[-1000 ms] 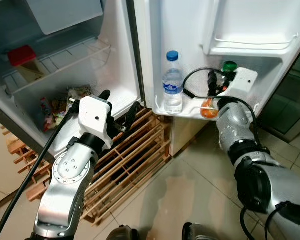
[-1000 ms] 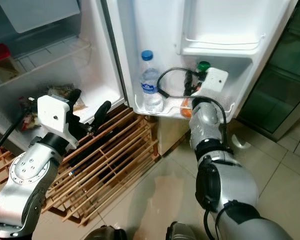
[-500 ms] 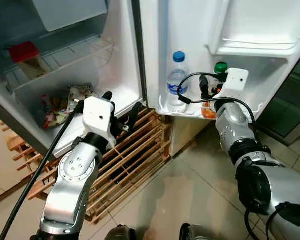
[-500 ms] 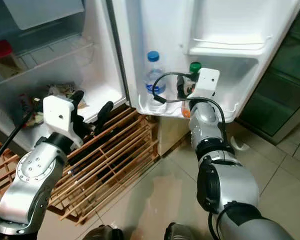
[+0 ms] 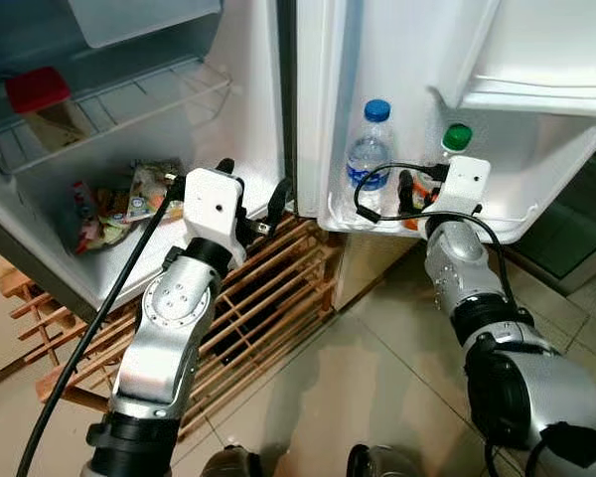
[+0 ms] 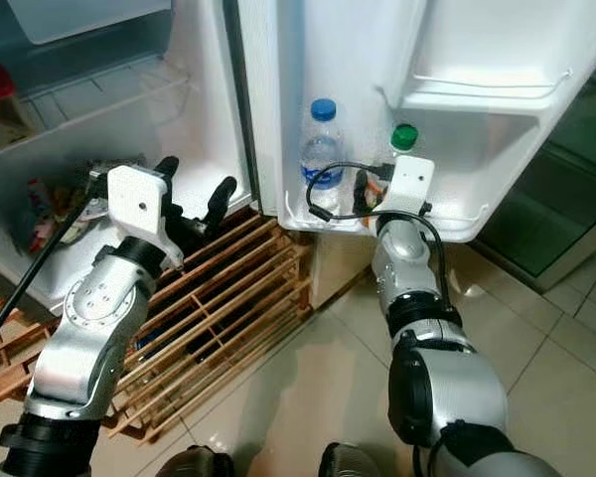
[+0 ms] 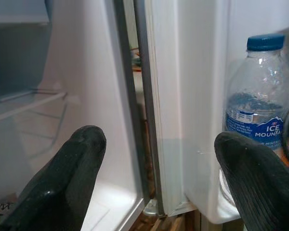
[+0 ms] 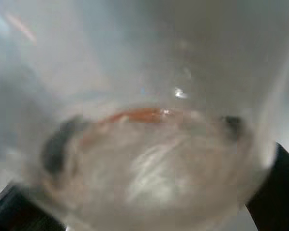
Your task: Restocking fridge
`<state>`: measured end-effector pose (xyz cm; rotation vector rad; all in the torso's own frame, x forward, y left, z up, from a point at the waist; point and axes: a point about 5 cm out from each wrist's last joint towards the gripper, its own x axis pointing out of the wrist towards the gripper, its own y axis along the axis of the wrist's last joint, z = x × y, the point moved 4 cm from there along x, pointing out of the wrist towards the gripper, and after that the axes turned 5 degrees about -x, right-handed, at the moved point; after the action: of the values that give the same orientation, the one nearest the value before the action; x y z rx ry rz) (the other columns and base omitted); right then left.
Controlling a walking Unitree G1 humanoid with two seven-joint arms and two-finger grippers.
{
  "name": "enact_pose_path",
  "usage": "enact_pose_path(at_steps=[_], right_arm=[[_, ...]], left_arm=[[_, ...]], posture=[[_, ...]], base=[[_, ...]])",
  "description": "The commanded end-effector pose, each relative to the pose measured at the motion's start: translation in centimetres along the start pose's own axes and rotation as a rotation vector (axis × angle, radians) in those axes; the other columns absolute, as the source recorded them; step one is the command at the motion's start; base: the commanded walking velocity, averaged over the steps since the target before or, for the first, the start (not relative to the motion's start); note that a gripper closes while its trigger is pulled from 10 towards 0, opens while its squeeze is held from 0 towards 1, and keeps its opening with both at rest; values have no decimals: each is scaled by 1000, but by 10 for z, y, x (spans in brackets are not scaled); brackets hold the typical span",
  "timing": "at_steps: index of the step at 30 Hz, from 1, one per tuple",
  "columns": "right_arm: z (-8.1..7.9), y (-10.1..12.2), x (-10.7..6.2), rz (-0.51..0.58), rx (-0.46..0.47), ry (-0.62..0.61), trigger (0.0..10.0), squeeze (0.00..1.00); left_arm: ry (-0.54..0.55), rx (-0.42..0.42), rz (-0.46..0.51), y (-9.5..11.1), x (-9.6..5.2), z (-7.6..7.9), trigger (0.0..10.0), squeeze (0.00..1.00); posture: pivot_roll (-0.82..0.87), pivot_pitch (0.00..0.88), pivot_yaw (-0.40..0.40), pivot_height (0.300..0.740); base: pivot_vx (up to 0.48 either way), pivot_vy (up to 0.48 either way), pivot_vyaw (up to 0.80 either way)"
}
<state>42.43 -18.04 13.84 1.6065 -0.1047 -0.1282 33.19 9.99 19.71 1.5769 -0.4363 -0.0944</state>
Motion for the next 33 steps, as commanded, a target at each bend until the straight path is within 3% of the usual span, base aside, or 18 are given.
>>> enact_pose_path(at_steps=[1, 7, 15, 16, 17, 18, 23, 26, 27, 28, 29, 33], right_arm=[[2, 12, 0, 57, -9, -20, 10000, 1000], [2, 34, -24, 214, -80, -31, 10000, 1000], [-3, 4, -52, 127, -116, 5, 10000, 1000], [-3, 2, -59, 124, -142, 16, 10000, 816], [-3, 2, -64, 125, -161, 26, 10000, 816], [0, 1, -71, 127, -178, 25, 10000, 0], [14, -4, -95, 137, -235, 24, 10000, 0], [32, -12, -117, 142, -264, 43, 10000, 0], [32, -12, -117, 142, -264, 43, 10000, 0], [39, -20, -127, 144, -262, 77, 10000, 0], [42, -25, -132, 129, -258, 82, 10000, 0], [52, -44, -137, 53, -277, 78, 10000, 0]], left_arm=[[3, 13, 9, 0, 3, -1, 10000, 0], [-7, 8, 31, -4, 12, 6, 10000, 0], [3, 33, -4, -17, 12, 4, 10000, 0], [13, 30, -8, -19, 13, 2, 10000, 0], [19, 28, -9, -20, 13, 1, 10000, 0], [22, 29, -11, -21, 13, 0, 10000, 0], [20, 48, -55, -31, 7, 0, 10000, 0], [29, -45, -105, -42, -24, -7, 10000, 0], [29, -45, -105, -42, -24, -7, 10000, 0], [45, -106, -133, -50, -47, -14, 10000, 0], [56, -119, -114, -49, -56, -17, 10000, 0], [59, -123, -73, -49, -64, -18, 10000, 0]], posture=[[-10, 0, 26, 740], [-38, 0, 15, 740], [-56, 0, 5, 740], [-55, 0, 1, 740], [-55, 0, 1, 740], [-56, 0, -4, 740], [-61, 0, -12, 740], [-75, 0, -11, 740], [-75, 0, -11, 740], [-72, 0, -12, 740], [-71, 0, -13, 740], [-72, 0, -29, 740]], base=[[0, 0, 0], [0, 0, 0], [0, 0, 0], [0, 0, 0], [0, 0, 0], [0, 0, 0], [0, 0, 0], [0, 0, 0], [0, 0, 0], [0, 0, 0], [0, 0, 0], [301, -194, 0]])
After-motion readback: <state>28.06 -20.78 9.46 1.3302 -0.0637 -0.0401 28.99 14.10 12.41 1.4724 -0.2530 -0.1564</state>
